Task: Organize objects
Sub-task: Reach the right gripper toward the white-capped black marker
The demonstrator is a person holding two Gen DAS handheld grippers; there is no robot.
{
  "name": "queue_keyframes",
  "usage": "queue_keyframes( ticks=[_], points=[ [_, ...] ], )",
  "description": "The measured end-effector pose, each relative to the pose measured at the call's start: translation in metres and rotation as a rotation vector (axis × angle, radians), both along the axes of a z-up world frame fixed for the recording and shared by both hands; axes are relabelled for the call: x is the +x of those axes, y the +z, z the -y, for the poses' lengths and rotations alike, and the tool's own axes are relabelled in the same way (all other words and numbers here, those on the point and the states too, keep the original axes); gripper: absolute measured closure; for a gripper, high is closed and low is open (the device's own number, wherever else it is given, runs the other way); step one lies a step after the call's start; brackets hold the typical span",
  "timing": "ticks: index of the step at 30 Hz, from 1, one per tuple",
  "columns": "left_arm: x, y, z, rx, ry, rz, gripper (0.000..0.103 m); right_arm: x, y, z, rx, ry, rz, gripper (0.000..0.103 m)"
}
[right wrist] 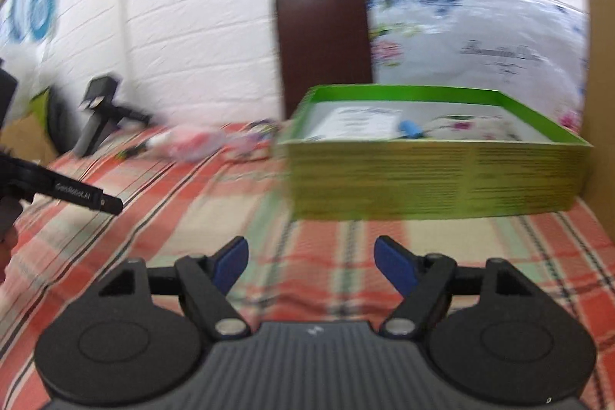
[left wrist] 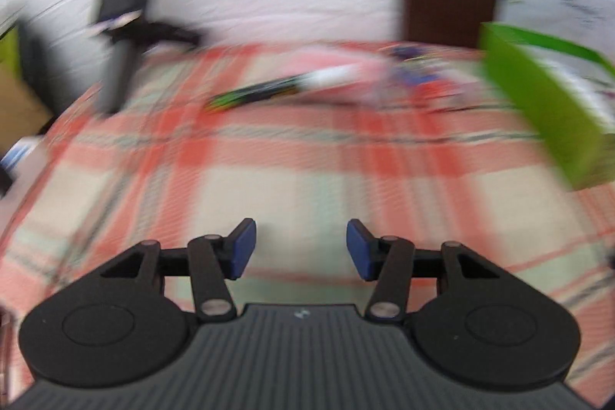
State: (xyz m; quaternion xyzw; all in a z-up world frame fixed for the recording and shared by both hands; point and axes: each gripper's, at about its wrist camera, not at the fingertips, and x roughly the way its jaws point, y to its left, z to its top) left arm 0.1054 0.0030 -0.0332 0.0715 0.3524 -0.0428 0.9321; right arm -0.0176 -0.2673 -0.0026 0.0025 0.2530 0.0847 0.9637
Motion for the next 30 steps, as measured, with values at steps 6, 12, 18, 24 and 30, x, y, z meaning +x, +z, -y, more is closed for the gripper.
queue_keyframes(
  ticks=[6, 12, 18, 24, 30],
  points=[
    [0.011, -0.006, -0.08, -0.042, 0.202, 0.074, 0.023, 0.018, 0.002, -0.057, -0.083, 0.182, -0.011, 0.032],
    [0.009, -0.018, -0.098, -0.151, 0.215, 0.134, 0.016, 0.086, 0.019, -0.127, -0.253, 0.306, 0.112, 0.035],
    [0.012, -0.023, -0.106, -0.198, 0.2, 0.126, 0.015, 0.161, 0.011, -0.196, -0.401, 0.388, 0.095, 0.035],
    [0.012, -0.022, -0.108, -0.214, 0.197, 0.125, 0.014, 0.158, -0.01, -0.204, -0.46, 0.435, 0.056, 0.086],
    [0.013, -0.022, -0.108, -0.213, 0.194, 0.124, 0.014, 0.098, -0.01, -0.17, -0.316, 0.441, -0.037, 0.089]
  ],
)
